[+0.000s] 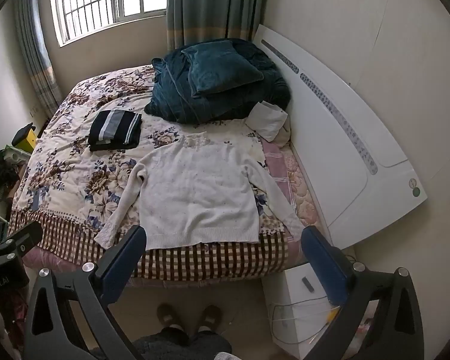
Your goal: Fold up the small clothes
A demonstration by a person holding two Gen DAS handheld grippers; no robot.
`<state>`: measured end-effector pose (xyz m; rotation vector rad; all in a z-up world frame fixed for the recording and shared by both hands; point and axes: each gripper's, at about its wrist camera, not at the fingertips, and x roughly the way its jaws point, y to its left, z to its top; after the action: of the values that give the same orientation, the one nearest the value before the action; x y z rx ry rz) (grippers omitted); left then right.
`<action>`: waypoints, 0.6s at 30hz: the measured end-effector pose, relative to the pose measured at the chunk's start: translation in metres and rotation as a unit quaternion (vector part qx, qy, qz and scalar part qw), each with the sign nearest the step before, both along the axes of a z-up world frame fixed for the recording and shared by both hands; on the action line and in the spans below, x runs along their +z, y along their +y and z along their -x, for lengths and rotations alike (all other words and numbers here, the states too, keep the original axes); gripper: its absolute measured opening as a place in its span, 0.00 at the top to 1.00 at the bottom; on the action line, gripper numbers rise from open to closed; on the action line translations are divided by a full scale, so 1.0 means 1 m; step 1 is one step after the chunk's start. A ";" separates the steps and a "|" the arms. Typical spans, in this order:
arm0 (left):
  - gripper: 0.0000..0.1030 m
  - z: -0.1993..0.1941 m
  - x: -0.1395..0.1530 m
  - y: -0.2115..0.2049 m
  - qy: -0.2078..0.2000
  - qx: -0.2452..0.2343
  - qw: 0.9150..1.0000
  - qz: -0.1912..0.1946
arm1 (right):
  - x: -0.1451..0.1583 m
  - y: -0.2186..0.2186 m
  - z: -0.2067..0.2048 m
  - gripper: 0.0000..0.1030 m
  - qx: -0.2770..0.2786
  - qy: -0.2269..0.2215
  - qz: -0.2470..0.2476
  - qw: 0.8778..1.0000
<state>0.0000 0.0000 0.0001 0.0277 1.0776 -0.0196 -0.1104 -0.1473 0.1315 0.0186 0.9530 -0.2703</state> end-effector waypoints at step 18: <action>0.00 0.000 0.000 0.000 -0.003 0.001 1.000 -0.002 | 0.000 0.000 0.000 0.00 0.001 0.000 -0.001 1.000</action>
<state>0.0002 0.0002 0.0002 0.0299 1.0714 -0.0156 -0.1102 -0.1473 0.1320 0.0187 0.9523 -0.2671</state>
